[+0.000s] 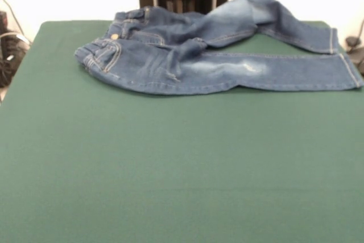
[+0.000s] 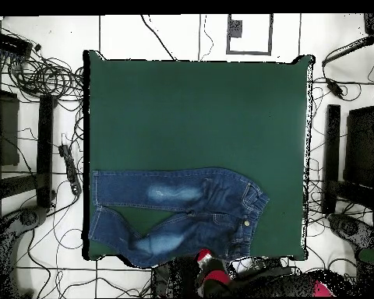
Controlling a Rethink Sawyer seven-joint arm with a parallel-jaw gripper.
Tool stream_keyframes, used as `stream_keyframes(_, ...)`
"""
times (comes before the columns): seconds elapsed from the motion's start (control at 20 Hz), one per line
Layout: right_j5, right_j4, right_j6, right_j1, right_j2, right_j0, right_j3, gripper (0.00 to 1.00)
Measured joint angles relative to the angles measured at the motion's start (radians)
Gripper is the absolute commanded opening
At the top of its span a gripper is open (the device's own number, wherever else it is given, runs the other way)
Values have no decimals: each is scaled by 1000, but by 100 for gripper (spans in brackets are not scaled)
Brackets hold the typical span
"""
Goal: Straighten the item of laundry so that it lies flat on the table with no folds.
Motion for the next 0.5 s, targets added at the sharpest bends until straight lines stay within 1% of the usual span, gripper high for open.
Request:
stream_keyframes(0.05, 25, -2, 0, -30, 6, -16, 4, 0)
stream_keyframes(0.2, 77, -1, 0, -86, 12, -22, 14, 0)
stream_keyframes(0.4, 136, 14, 0, -149, 17, 4, 25, 0)
stream_keyframes(0.45, 153, 26, 0, -170, 26, 21, 27, 0)
stream_keyframes(0.5, 157, 30, 0, -175, 29, 25, 27, 0)
